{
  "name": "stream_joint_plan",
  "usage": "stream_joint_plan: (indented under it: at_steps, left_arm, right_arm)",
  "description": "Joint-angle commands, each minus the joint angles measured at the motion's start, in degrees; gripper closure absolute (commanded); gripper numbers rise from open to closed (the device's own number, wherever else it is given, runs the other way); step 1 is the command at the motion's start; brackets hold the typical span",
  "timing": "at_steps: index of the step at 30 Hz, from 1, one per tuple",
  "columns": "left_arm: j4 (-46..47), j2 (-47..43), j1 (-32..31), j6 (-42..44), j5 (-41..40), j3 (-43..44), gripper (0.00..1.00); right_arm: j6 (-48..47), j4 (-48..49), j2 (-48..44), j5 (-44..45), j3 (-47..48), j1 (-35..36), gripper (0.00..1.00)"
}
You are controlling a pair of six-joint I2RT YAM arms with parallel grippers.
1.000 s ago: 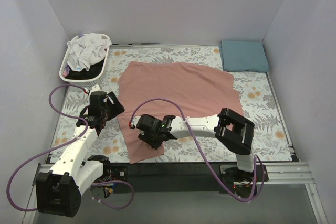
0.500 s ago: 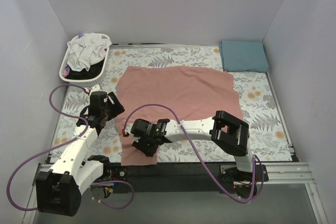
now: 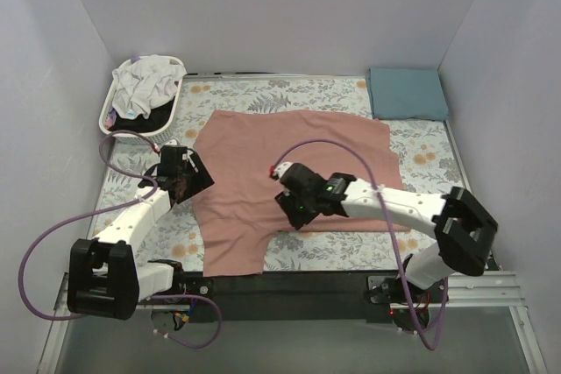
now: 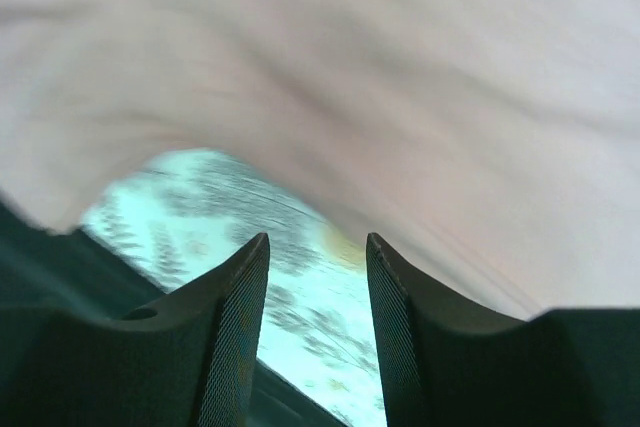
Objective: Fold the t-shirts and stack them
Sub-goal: Flatten the tshirt out
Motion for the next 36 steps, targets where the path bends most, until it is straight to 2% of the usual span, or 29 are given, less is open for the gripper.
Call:
stream_joint_plan:
  at_steps: [1,5,10,14,18,23,28,36]
  left_arm:
    - [2.98,2.05,-0.03,-0.5,0.85,3.32,0.32]
    - [3.78,8.72,-0.12,-1.11,1.9,6.04,0.32]
    - [4.39,14.79,-0.12,-1.9,0.86,8.59,0.32]
    - [3.52,19.71,-0.03,-2.87,-2.04,10.88,0.32]
    - [2.28,22.01,0.67,-3.31,-5.3,11.85,0.32]
    - [2.37,23.85,3.22,-3.49,-5.48,12.46,0.32]
    - [2.72,27.37,3.49,-2.61,-6.53,16.59,0.32]
    - [2.99,30.71,3.66,-0.85,-8.47,18.18,0.32]
  right_arm:
    - [4.42,-2.01,-8.73,3.99,-9.49,-7.59,0.5]
    - [5.92,-1.66,-15.26,3.47,-16.71,-16.54,0.5]
    - [7.59,-0.26,-20.1,2.15,-22.25,-22.01,0.51]
    - [7.85,1.42,-20.37,1.01,-25.85,-25.96,0.51]
    - [7.41,3.09,-19.31,0.39,-27.61,-28.08,0.51]
    - [6.71,3.97,-17.21,-0.66,-27.97,-29.14,0.52]
    - [5.74,3.88,-14.75,-0.75,-26.39,-29.49,0.52]
    - [7.23,-2.96,-13.42,-2.77,-26.82,-29.67,0.52]
